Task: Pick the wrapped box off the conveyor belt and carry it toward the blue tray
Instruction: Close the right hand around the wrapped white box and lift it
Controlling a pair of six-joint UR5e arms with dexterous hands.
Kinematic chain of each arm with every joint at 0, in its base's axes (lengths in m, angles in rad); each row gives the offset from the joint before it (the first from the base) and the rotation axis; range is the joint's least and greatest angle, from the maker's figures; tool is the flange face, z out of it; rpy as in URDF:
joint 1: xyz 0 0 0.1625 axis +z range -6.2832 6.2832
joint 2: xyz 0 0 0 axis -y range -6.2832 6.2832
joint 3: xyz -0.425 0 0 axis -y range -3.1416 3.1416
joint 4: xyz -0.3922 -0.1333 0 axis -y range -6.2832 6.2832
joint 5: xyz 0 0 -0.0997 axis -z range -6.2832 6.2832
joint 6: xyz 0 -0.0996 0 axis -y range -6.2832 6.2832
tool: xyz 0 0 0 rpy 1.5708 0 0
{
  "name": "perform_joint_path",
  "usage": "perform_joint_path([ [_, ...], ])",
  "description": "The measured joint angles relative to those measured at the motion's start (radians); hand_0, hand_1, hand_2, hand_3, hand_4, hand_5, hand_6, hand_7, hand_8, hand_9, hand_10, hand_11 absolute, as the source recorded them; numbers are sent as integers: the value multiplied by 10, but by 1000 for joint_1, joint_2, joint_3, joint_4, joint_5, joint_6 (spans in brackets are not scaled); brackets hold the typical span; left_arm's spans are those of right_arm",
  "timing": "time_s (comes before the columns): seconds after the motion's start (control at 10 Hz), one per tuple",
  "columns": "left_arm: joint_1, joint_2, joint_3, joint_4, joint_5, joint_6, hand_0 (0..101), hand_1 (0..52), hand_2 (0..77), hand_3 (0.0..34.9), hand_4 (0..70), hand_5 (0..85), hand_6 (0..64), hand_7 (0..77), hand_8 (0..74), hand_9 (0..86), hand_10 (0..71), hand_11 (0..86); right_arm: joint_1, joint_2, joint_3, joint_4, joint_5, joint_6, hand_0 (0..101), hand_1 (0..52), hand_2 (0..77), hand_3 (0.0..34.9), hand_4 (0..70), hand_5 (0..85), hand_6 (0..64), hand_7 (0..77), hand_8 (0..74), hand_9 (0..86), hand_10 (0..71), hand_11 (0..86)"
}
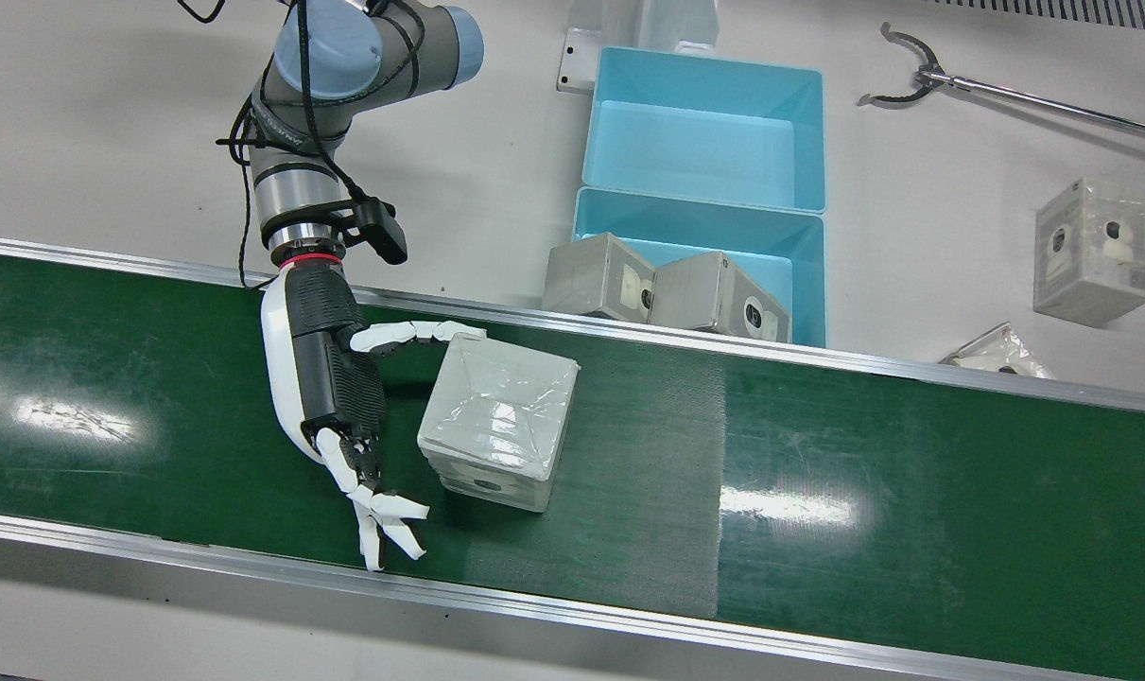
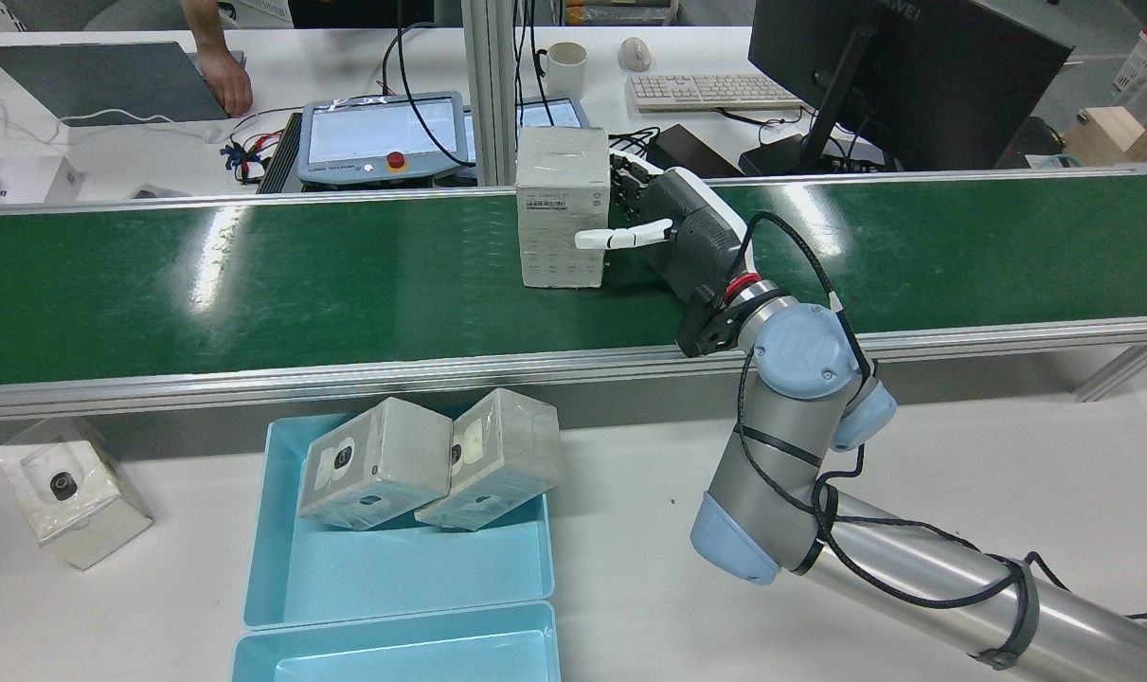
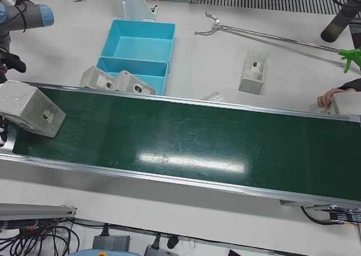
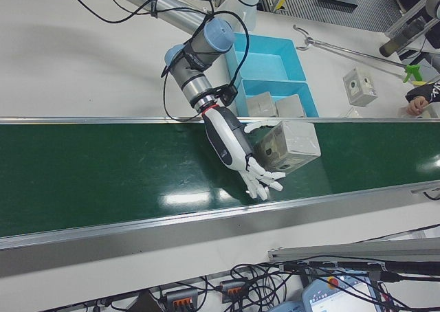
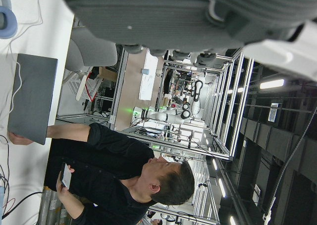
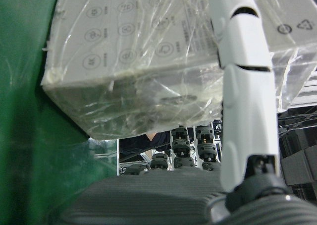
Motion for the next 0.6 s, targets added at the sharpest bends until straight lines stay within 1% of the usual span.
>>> perform_joint_path([
  [0.1, 0, 0, 0, 0, 0, 0, 0, 0, 5, 0, 0, 11, 5, 5, 5, 5, 5, 5, 0, 0, 0, 0, 0, 0, 495, 180, 147, 0, 109, 262, 60, 76, 22, 44, 0, 5],
  [0.3, 0, 0, 0, 0, 0, 0, 0, 0, 11, 0, 0, 11, 5, 5, 5, 0, 0, 5, -1, 0, 0, 0, 0, 0, 494, 180, 147, 0, 109, 262, 60, 76, 22, 44, 0, 5],
  [0.4, 0, 0, 0, 0, 0, 0, 0, 0, 11, 0, 0, 11, 5, 5, 5, 0, 5, 5, -1, 0, -1, 0, 0, 0, 499, 191, 147, 0, 109, 284, 60, 76, 11, 44, 0, 5],
  [0.5, 0, 0, 0, 0, 0, 0, 0, 0, 11, 0, 0, 11, 5, 5, 5, 0, 5, 5, -1, 0, -3, -1, 0, 0, 516, 240, 213, 0, 98, 333, 71, 109, 22, 60, 0, 5],
  [0.6, 0, 0, 0, 0, 0, 0, 0, 0, 11, 0, 0, 11, 5, 0, 5, 0, 5, 5, -1, 0, -4, -4, 0, 0, 545, 251, 240, 0, 104, 415, 125, 191, 76, 114, 0, 5],
])
